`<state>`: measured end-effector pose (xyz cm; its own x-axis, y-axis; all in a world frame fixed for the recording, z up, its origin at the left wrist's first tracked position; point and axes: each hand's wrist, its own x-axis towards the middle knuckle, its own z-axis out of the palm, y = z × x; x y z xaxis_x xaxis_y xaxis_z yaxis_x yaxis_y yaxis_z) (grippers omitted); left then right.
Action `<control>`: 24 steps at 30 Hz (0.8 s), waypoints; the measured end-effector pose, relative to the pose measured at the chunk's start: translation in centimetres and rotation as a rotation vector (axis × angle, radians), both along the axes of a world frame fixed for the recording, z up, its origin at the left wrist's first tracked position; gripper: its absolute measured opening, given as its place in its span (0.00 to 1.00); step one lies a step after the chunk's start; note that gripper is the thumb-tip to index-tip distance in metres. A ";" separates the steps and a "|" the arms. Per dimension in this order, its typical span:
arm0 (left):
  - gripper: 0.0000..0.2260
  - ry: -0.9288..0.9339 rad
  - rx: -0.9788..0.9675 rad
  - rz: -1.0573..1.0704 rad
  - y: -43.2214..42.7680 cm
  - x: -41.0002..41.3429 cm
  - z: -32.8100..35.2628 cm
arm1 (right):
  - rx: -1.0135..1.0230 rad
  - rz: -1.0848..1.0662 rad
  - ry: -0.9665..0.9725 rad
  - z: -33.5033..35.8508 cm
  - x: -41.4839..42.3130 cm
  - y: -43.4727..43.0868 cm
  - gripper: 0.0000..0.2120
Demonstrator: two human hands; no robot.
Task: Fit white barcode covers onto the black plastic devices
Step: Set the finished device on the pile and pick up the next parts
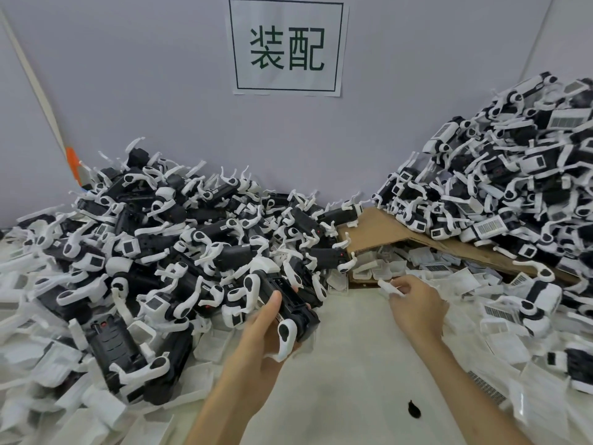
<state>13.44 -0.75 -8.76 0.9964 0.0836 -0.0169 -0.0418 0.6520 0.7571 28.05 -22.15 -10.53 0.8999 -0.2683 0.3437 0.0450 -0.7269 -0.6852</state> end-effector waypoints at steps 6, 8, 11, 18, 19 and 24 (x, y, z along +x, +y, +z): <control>0.26 0.020 0.098 0.057 -0.5 -0.2 0.4 | 0.459 0.458 -0.146 -0.1 -5.6 2.3 0.16; 0.26 0.018 0.171 0.099 -0.7 -0.1 0.3 | 0.645 0.599 -0.074 0.0 -6.9 3.0 0.17; 0.29 0.032 0.237 0.154 -0.9 0.1 0.1 | 0.736 0.681 -0.067 0.5 -8.0 3.5 0.14; 0.24 0.010 0.358 0.114 -1.6 0.6 -0.6 | 0.829 0.832 -0.175 1.5 -9.2 4.2 0.20; 0.23 0.009 0.363 0.084 -1.6 0.6 -0.6 | 0.865 0.842 -0.179 1.5 -9.3 4.3 0.21; 0.21 0.047 0.329 0.013 -1.8 0.4 -0.5 | 0.935 0.786 -0.148 1.5 -9.6 4.8 0.24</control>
